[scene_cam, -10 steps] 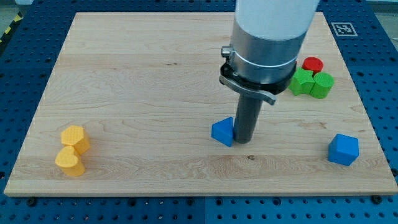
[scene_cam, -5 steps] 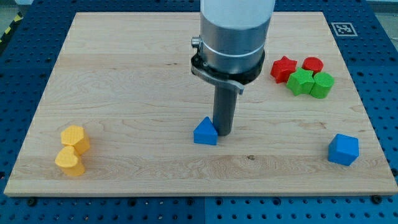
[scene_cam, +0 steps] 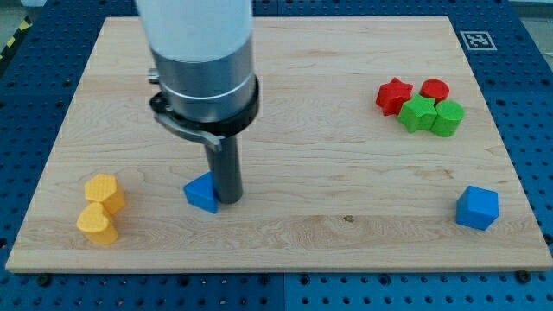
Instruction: Move the blue triangle to the right of yellow hexagon
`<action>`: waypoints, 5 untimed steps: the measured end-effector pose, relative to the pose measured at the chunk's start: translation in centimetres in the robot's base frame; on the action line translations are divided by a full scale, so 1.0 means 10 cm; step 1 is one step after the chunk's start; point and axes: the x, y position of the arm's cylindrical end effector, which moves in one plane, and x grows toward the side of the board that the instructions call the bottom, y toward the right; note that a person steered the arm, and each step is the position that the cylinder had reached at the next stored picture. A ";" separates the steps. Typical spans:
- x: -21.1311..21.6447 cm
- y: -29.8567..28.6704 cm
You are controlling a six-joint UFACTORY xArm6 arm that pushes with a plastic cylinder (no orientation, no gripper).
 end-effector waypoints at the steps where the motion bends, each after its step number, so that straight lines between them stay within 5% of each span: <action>1: 0.00 -0.28; 3: -0.02 -0.63; 5: -0.98 0.79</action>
